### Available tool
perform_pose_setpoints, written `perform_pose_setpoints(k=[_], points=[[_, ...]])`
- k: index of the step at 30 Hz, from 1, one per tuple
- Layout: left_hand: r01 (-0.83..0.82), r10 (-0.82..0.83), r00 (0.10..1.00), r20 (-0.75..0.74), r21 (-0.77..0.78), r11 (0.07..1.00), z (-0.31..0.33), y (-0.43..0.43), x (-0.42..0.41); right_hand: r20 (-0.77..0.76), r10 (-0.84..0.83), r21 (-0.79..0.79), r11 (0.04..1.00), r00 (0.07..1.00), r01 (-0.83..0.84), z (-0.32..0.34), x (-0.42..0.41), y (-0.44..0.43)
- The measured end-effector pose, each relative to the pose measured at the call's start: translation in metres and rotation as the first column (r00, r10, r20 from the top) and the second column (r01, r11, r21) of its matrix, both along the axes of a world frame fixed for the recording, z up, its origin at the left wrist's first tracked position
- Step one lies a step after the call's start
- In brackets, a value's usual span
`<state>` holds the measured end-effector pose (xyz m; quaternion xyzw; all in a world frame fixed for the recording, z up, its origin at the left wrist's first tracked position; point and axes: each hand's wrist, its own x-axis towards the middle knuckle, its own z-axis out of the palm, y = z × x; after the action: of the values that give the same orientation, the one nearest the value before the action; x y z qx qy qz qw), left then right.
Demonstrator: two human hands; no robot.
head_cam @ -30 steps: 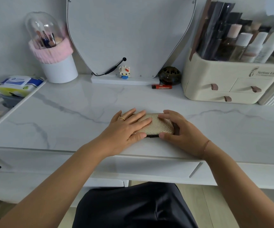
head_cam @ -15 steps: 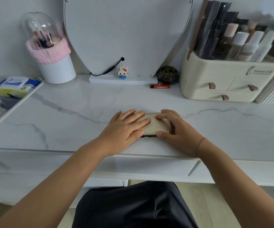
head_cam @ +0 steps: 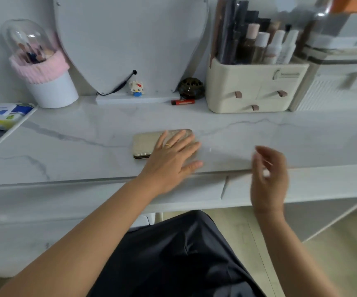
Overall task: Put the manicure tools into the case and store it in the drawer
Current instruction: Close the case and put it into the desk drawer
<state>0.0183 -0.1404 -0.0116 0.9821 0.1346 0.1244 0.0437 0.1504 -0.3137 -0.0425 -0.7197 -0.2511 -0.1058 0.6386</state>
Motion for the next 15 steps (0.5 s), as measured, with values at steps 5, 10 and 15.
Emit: perform_pose_setpoints(k=[5,10,15], points=[[0.145,-0.140,0.983,-0.116,0.037,0.989,-0.016,-0.036,0.049,-0.597,-0.186,-0.005,0.974,0.780,0.228,-0.070,0.030,-0.063],[0.173,-0.159,0.977,-0.141,0.088,0.981,-0.024,-0.052,0.071,-0.809,0.251,0.303,0.953,0.531,0.011,-0.083,0.052,-0.062],[0.164,-0.150,0.980,-0.130,0.104,0.981,-0.026,-0.050,0.070,-0.820,0.424,0.494,0.863,0.384,0.104,-0.090,0.059,-0.062]])
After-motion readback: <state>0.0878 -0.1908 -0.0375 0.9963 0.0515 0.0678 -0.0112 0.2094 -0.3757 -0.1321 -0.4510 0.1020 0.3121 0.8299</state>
